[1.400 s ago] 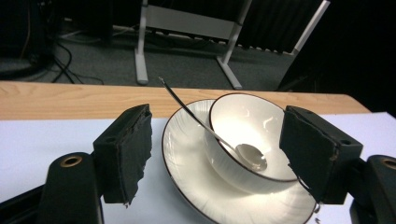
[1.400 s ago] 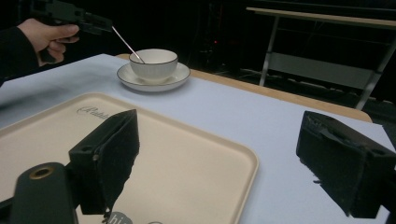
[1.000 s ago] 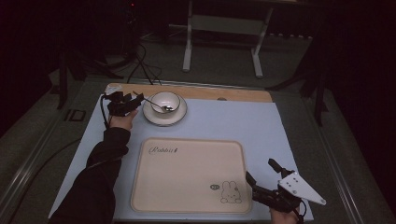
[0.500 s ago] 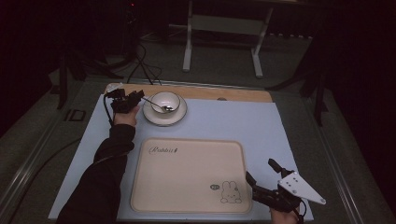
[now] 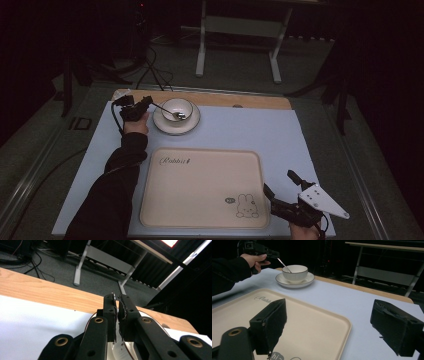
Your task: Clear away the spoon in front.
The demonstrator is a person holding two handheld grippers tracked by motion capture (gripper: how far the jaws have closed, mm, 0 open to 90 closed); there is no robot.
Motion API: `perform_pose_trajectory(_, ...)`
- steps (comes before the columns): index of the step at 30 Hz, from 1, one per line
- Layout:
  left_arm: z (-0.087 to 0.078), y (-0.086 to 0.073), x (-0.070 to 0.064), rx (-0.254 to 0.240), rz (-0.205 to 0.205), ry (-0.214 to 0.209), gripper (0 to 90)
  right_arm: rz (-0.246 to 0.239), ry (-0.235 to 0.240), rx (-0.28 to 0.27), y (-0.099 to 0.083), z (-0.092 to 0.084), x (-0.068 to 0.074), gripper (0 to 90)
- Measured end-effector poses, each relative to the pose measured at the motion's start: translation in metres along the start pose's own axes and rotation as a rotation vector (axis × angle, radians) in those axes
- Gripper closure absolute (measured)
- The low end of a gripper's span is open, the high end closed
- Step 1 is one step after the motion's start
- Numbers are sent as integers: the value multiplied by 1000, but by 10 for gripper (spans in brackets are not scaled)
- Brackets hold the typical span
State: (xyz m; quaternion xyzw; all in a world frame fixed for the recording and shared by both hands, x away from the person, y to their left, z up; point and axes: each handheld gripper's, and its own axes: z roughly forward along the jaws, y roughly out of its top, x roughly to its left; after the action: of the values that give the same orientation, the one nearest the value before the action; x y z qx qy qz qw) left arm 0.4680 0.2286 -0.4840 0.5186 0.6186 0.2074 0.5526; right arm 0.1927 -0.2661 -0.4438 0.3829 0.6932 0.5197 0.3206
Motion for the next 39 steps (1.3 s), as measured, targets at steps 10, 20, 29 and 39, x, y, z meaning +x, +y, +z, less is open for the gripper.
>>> perform_pose_trajectory(10,-2,5,-10,-17,2,-63,896,-1,3,0,0,0,0,137)
perform_pose_trajectory(20,-10,17,-21,-18,68,-85,900,0,4,0,0,0,0,137)
perform_pose_trajectory(29,-28,38,-27,-17,114,-107,900,3,10,-1,0,0,0,137)
perform_pose_trajectory(39,-53,60,-33,-14,178,-132,900,-5,4,0,0,0,1,137)
